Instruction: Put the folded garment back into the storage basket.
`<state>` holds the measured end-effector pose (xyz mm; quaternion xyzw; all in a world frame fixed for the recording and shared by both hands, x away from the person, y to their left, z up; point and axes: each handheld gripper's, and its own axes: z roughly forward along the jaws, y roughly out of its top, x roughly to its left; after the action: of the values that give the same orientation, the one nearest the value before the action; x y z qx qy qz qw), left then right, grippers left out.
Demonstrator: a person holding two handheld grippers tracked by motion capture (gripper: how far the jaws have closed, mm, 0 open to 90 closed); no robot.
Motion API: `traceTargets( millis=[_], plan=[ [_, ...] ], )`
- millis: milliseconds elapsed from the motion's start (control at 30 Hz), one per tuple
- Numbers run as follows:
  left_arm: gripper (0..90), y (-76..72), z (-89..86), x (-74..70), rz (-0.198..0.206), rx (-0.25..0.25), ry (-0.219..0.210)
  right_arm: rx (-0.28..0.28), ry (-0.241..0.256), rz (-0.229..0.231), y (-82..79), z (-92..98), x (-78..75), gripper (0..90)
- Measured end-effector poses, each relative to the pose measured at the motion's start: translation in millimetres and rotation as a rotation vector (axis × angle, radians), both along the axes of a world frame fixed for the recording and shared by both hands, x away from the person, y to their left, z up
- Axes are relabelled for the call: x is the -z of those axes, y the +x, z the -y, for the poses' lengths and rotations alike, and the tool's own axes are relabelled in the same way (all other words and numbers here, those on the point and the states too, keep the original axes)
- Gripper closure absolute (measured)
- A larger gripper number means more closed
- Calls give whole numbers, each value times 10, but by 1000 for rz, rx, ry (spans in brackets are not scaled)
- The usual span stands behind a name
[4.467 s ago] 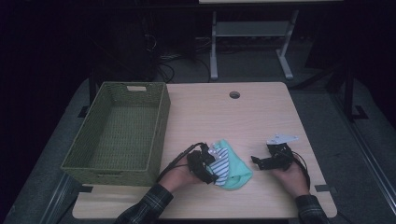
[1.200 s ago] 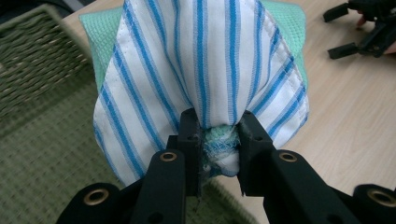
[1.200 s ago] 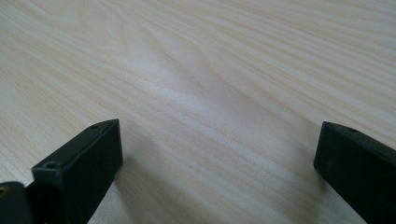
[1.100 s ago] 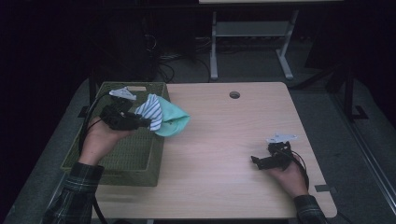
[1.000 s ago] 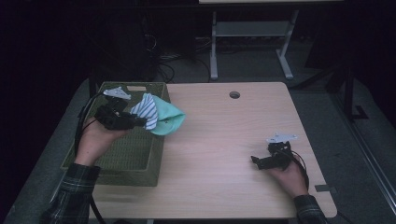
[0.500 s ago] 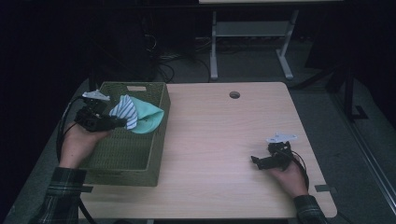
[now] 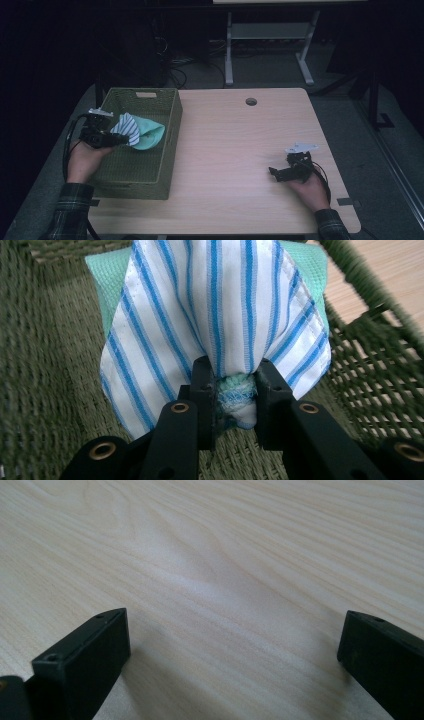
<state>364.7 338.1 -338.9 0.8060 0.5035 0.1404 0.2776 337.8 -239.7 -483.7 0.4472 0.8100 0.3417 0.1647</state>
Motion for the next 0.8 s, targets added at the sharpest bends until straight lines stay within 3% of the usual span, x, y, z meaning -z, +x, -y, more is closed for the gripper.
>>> traceTargets(
  millis=[600,800],
  plan=[
    [726,244,133,571,-134,4,39,0,1,1,0,-1,1,1],
    [714,247,136,653,-164,8,41,0,1,1,-1,-1,1,1]
  ],
)
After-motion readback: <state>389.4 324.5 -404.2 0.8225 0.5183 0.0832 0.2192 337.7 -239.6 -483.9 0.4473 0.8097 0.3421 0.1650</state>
